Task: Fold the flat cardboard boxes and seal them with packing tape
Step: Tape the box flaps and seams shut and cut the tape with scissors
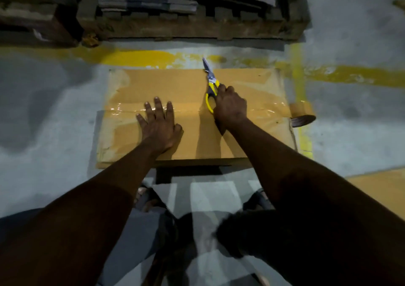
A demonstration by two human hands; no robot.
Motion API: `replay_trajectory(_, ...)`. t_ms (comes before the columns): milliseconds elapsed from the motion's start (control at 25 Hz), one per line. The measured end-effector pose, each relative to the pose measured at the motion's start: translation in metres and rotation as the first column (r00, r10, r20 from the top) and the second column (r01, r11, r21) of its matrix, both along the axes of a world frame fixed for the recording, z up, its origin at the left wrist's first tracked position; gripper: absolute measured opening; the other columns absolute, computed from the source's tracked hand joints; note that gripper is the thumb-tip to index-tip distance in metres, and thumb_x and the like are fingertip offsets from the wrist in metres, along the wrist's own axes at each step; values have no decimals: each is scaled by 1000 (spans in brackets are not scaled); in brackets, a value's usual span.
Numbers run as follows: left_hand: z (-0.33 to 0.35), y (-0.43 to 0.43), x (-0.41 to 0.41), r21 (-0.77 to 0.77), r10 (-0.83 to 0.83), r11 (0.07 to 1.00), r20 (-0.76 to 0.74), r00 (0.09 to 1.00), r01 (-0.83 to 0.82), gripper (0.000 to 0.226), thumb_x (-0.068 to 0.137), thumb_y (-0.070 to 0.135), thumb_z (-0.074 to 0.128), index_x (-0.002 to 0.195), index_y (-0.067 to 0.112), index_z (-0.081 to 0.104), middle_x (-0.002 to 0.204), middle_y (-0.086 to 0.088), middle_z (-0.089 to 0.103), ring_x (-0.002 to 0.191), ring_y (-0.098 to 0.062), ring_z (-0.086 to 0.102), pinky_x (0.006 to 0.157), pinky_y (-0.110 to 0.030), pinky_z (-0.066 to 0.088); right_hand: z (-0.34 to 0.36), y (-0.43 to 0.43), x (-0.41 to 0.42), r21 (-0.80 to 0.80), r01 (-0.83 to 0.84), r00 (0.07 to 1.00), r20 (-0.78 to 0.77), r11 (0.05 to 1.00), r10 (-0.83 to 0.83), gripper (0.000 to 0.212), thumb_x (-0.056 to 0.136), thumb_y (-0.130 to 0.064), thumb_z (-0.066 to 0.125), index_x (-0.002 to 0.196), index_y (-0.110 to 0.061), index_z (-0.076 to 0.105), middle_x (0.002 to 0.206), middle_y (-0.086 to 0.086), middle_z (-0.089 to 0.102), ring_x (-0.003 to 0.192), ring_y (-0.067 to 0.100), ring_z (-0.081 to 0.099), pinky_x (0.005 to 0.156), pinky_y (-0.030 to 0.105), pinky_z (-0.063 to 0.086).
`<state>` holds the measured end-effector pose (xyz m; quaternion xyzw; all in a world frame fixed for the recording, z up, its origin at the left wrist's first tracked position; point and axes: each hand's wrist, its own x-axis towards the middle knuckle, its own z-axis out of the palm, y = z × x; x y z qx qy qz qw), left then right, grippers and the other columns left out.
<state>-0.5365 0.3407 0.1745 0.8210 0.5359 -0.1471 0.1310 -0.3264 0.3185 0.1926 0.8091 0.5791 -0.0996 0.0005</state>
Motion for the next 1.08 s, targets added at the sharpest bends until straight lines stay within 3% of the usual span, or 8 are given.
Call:
replay_trajectory(200,39,27,91,-174,-329,933,-56,943,315,75,93,50,45,153,19,11,159,-18,12,140,-40,27,110,-50,33,9,-61,47,49,83,996,-34,995,-82,39,95,-24,53,130,-11,41,120,14,55,106,36,60,79,43,48)
replay_trajectory(280,59,30,127,-123,-390,916,-40,920,382,71,96,48,43,153,17,15,156,-18,23,136,-35,36,107,-43,37,8,-89,70,144,176,983,-80,974,-166,40,92,-28,56,127,-11,46,115,16,57,103,38,61,77,42,47)
replay_trajectory(480,62,2,201,-78,-479,873,57,876,482,67,95,47,44,152,18,25,153,-15,32,139,-32,33,107,-45,37,-1,-147,144,447,554,799,-523,703,-296,47,81,-34,67,125,-18,58,105,10,63,95,28,61,78,33,41)
replay_trajectory(560,59,-11,232,-53,-480,871,124,869,489,63,94,44,46,149,17,32,148,-16,39,135,-34,38,104,-45,40,-7,-163,180,434,740,660,-616,513,-430,47,78,-29,72,122,-16,62,104,10,66,95,25,62,81,32,43)
replay_trajectory(640,56,-26,257,-40,-475,868,225,851,495,63,89,43,46,144,16,41,143,-17,46,131,-34,43,103,-44,42,-19,-175,210,268,908,412,-703,320,-580,47,76,-35,76,116,-15,65,102,10,71,96,29,67,85,34,50)
replay_trajectory(720,50,-33,280,-29,-520,839,256,815,544,64,82,44,44,139,17,49,139,-15,51,129,-33,45,102,-45,43,-37,-186,235,65,972,194,-761,225,-619,54,75,-42,78,120,-17,63,98,9,73,87,27,70,83,35,55)
replay_trajectory(880,31,-20,310,82,-545,838,182,818,540,42,90,32,51,131,27,56,140,-7,47,124,-35,42,96,-49,39,-62,-193,250,-199,925,-102,-951,325,-291,68,93,-1,54,151,-21,25,85,9,70,63,22,64,52,28,41)
replay_trajectory(1080,20,-11,326,176,-642,755,1,767,632,32,91,31,47,117,37,65,145,1,45,127,-31,34,95,-46,29,-90,-172,231,-66,940,28,-963,334,-268,86,72,-1,78,142,-28,35,79,11,68,58,12,67,48,27,45)
